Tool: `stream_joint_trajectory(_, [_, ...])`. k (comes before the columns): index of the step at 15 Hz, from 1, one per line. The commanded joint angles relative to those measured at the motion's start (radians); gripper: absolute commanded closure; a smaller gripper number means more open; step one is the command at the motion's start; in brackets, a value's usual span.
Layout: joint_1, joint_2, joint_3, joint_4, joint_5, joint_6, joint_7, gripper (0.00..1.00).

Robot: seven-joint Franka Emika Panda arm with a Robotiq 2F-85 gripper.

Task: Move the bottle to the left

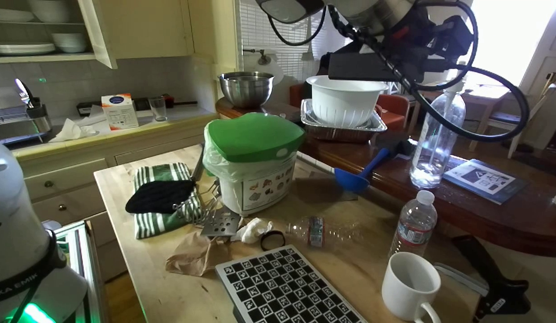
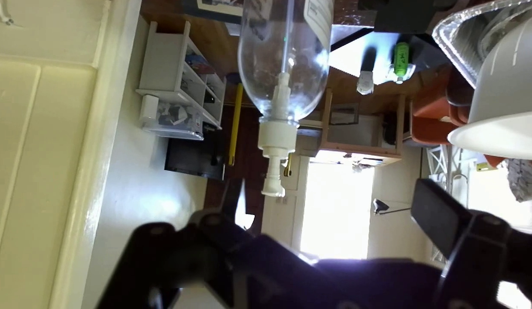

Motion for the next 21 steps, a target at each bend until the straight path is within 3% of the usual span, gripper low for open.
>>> stream_joint_trajectory(1, [-0.055, 0.073, -0.001, 0.054, 0.131, -0.1, -0.096, 0.0])
stream_joint_trajectory(5, [-0.123, 0.166, 0.004, 0.106, 0.219, -0.188, -0.118, 0.0])
stream_joint_trajectory(6, [-0.279, 0.15, 0.175, 0.12, 0.187, -0.168, -0.113, 0.0])
stream_joint_trajectory(10, [-0.498, 0.22, 0.389, 0.231, 0.206, -0.208, -0.132, 0.0])
stream_joint_trajectory(14, [-0.643, 0.274, 0.551, 0.326, 0.167, -0.198, -0.11, 0.0])
stream_joint_trajectory(15, [-0.663, 0.283, 0.575, 0.339, 0.158, -0.2, -0.102, 0.25])
stream_joint_trajectory(17, [-0.692, 0.3, 0.61, 0.359, 0.134, -0.202, -0.087, 0.33])
stream_joint_trajectory(19, [-0.713, 0.313, 0.637, 0.372, 0.129, -0.205, -0.09, 0.5])
stream_joint_trajectory(21, [-0.696, 0.325, 0.615, 0.378, 0.152, -0.215, -0.103, 0.65])
